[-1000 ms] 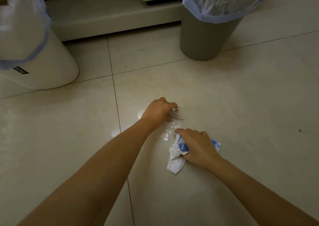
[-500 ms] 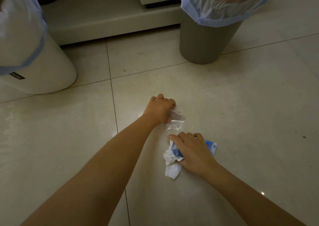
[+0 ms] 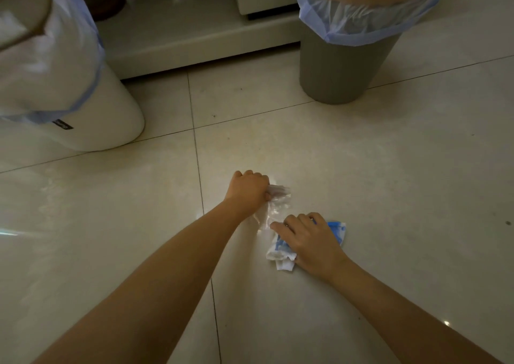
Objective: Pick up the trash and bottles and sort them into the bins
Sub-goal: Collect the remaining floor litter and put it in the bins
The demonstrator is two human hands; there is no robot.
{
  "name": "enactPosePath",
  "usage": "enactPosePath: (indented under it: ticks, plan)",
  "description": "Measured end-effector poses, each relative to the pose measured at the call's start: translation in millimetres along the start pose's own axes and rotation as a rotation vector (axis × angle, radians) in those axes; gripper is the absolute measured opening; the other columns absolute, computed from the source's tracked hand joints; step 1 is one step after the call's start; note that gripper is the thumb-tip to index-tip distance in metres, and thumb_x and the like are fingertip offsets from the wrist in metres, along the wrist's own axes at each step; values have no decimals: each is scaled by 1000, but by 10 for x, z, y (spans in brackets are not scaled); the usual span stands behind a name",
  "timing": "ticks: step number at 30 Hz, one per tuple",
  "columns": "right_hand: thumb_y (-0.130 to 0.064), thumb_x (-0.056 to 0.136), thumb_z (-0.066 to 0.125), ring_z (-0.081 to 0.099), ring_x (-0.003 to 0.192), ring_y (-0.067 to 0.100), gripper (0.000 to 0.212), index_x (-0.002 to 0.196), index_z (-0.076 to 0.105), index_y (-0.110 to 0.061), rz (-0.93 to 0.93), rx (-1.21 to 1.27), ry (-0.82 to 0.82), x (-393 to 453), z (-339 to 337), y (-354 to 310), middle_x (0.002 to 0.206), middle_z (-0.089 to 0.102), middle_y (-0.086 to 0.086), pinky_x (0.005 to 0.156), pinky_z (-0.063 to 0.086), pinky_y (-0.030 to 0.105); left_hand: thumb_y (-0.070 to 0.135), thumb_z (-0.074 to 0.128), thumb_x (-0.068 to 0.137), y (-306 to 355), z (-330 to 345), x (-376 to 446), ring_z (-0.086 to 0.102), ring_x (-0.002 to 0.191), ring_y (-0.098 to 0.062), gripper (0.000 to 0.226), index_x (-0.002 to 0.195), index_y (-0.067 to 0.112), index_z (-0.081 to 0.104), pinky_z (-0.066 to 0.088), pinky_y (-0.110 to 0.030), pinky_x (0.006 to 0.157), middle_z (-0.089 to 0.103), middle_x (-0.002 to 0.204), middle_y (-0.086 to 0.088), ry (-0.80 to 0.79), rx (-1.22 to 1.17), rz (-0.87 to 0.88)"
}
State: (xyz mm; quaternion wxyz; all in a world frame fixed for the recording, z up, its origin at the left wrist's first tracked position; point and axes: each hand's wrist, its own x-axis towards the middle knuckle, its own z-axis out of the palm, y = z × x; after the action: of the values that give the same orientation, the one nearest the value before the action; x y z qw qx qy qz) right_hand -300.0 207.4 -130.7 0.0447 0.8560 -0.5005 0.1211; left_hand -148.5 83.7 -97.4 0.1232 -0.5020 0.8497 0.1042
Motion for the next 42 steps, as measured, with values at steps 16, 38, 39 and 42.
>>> enactPosePath:
  ticks: [16, 38, 39, 42]
  plan:
    - [-10, 79, 66, 61, 71, 24, 33, 109, 55, -19, -336, 49, 332, 1929, -843, -355, 87, 65, 6, 65, 52, 38, 32, 61, 90, -1589, -1243, -1090, 60, 87, -17, 15, 101, 22, 63, 38, -27, 78, 67, 95, 3, 579, 94, -101]
    - [-7, 78, 66, 56, 69, 28, 33, 109, 57, -16, -264, -142, 662, 4922, -1885, -1798, 85, 59, 8, 58, 46, 39, 21, 72, 81, -4189, -2665, -1094, 58, 77, -19, 22, 99, 17, 61, 44, -30, 65, 66, 87, -2, 954, 357, -169]
    - [-6, 76, 68, 57, 69, 28, 35, 108, 58, -15, -249, -122, 644, 5010, -1829, -1845, 85, 59, 8, 58, 47, 40, 21, 72, 81, -4276, -2611, -1068, 59, 81, -19, 27, 105, 16, 60, 45, -30, 68, 67, 92, -2, 916, 331, -175]
    - [-4, 68, 74, 55, 73, 27, 41, 105, 60, -13, -203, 23, 555, 5194, -1604, -1994, 86, 58, 8, 62, 48, 39, 23, 64, 86, -4462, -2488, -1044, 57, 99, -19, 45, 129, 18, 51, 45, -31, 81, 65, 114, -1, 847, 238, -225]
